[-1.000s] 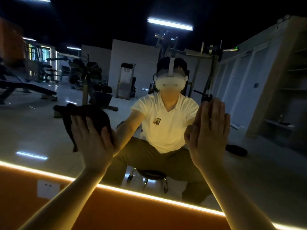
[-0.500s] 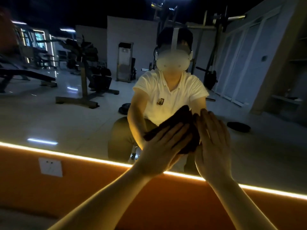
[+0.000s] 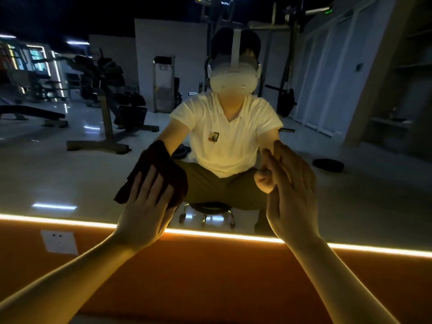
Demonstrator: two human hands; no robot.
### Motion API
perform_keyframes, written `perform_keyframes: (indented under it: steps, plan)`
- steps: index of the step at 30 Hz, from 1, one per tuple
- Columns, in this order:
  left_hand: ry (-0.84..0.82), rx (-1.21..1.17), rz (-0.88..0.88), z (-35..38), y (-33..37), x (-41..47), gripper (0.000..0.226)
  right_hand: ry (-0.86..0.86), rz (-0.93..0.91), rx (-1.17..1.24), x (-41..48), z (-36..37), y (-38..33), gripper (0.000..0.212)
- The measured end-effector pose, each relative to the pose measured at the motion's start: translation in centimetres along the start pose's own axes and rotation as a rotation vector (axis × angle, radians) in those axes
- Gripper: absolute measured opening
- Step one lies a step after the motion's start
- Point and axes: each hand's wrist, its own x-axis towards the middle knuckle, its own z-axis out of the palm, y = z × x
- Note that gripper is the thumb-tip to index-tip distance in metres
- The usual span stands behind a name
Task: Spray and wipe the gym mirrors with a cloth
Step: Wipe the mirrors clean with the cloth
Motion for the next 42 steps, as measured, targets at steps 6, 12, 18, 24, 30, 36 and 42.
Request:
perform_keyframes:
  steps: [6, 12, 18, 24, 30, 36, 42]
  plan:
    - [0.033, -0.051, 0.159, 1.7, 8.6, 3.6, 0.058, 0.024, 0.136, -0.211, -0.5, -3.0, 3.9, 0.066]
    - [0.010, -0.070, 0.278, 3.2, 16.9, 5.9, 0.065, 0.007, 0.274, -0.281, -1.5, -5.1, 6.9, 0.068]
    - [-0.036, -0.121, 0.303, 2.7, 24.4, 10.1, 0.076, 0.016, 0.308, -0.214, -1.3, -5.2, 7.0, 0.069]
    - [0.019, -0.099, 0.334, 2.6, 21.2, 11.4, 0.066, 0.059, 0.317, -0.173, -1.4, -5.1, 7.4, 0.066]
    - [0.120, -0.145, -0.154, -0.6, 13.9, 14.0, 0.060, 0.045, 0.273, -0.093, -1.6, -5.8, 7.5, 0.069]
    - [0.102, -0.162, -0.205, 0.0, 21.3, 14.6, 0.062, -0.207, 0.209, -0.043, -1.9, -8.1, 8.6, 0.082]
    - [-0.085, 0.039, 0.550, 0.1, 23.6, 15.4, 0.084, -0.359, 0.164, -0.019, -1.8, -9.7, 9.6, 0.080]
